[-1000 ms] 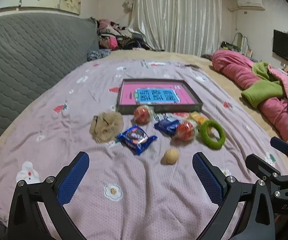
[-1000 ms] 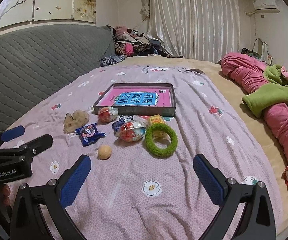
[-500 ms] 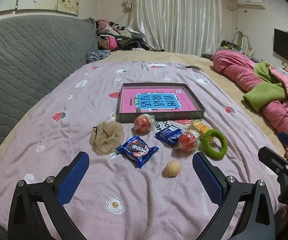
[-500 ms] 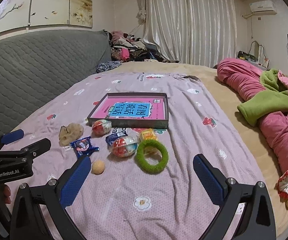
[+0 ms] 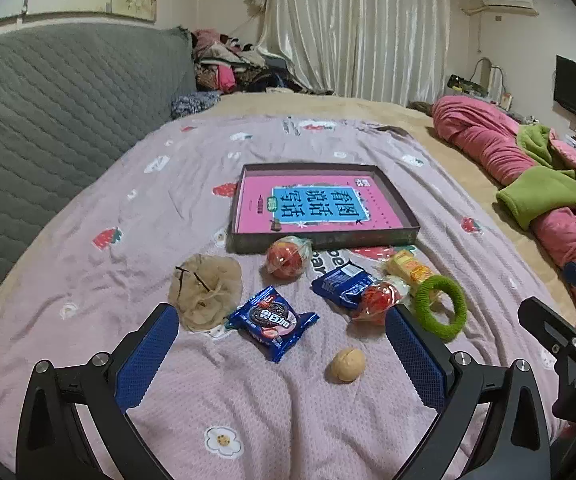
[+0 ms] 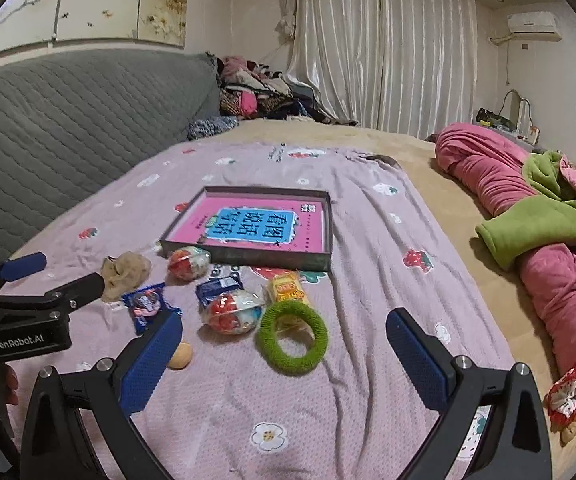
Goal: Organize objects
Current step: 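Move both tools toward the items scattered in front of the tray, then grasp the blue cookie packet with the left tool while the right tool grasps the green ring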
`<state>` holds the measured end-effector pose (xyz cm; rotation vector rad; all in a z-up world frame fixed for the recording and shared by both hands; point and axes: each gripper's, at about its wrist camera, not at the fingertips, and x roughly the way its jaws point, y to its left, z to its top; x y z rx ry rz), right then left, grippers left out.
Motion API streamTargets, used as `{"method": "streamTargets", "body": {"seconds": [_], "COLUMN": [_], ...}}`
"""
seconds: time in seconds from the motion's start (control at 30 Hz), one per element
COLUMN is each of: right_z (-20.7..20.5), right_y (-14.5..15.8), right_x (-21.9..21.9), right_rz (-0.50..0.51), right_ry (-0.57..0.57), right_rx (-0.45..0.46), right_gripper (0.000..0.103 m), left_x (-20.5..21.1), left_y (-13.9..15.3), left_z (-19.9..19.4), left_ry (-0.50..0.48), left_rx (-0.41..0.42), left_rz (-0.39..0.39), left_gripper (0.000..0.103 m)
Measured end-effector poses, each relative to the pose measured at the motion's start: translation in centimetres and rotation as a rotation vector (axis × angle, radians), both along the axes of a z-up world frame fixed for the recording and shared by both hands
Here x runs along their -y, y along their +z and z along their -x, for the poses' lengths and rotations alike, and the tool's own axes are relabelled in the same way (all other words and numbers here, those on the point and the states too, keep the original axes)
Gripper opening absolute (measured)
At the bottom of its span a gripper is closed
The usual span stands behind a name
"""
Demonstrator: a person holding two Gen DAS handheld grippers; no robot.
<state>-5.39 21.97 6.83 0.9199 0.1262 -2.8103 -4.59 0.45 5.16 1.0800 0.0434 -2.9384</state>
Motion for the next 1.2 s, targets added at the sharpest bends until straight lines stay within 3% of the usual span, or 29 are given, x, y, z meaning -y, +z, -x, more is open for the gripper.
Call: {"method": "streamTargets", "body": {"seconds": [0.63, 1.2], "right_z": [5.5, 8.9], "right_y": [-8.2, -11.1], "right_x": [-0.1, -0.1], "right_rz": [-0.059, -0.088], "right_ry": [-0.015, -0.035], "right_rx": [0.164, 0.219], "right_gripper": [0.103, 0.103], "left_x": [0.3, 1.0], "left_y": [-8.3, -12.2], "left_z": [4.8, 9.1], "left_ry": [-0.008, 0.006], "left_rx": [0.152, 0.220], "left_rz": [-0.018, -0.051], "left_gripper": [0.103, 0.103]}}
